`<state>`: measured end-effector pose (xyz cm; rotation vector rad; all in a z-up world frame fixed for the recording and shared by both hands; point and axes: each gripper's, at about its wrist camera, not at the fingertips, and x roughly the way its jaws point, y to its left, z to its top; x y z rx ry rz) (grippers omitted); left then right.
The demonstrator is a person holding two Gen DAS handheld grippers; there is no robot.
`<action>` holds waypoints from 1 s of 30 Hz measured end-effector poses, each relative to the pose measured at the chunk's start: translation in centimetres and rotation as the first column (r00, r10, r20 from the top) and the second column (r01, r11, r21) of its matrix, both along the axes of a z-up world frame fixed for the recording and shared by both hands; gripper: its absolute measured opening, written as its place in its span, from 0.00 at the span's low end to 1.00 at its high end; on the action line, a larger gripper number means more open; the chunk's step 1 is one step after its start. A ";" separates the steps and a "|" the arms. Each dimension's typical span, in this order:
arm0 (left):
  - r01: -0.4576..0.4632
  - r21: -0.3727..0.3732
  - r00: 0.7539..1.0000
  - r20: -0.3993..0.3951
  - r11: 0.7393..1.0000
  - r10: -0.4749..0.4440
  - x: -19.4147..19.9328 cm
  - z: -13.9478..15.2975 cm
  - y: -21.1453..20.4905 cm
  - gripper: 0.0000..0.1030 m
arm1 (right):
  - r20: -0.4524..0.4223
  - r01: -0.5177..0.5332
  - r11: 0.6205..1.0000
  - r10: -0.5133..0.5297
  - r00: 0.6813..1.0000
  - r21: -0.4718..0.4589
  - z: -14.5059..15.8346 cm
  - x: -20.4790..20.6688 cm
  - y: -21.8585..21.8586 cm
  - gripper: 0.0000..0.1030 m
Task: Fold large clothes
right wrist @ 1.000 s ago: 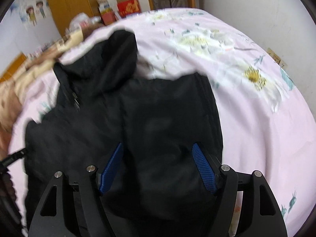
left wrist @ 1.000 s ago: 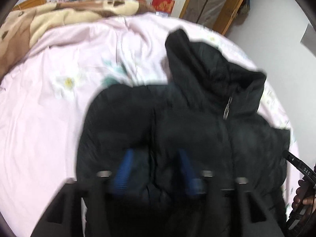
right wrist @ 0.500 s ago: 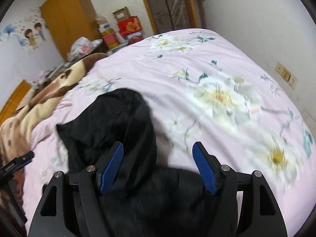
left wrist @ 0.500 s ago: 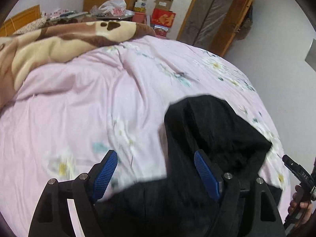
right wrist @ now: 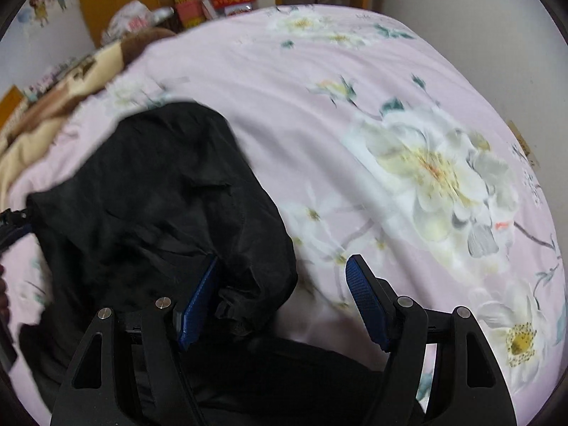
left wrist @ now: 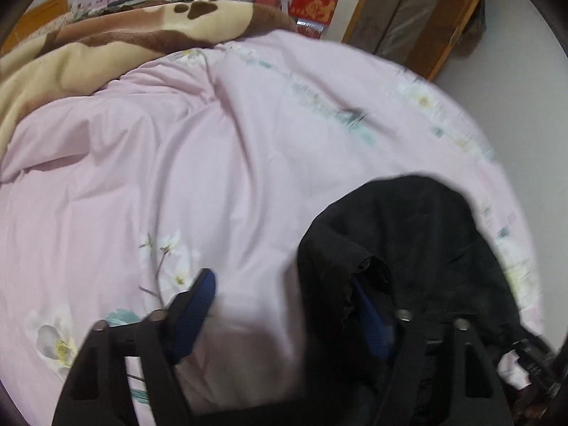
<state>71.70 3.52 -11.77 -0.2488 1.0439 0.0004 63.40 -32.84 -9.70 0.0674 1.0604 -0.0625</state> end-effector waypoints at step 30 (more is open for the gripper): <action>0.094 -0.250 0.991 0.114 0.964 -0.067 -1.7 1.4 6.9 0.84 | 0.153 0.027 0.997 -0.038 0.987 0.072 1.2 0.9 -0.9 0.70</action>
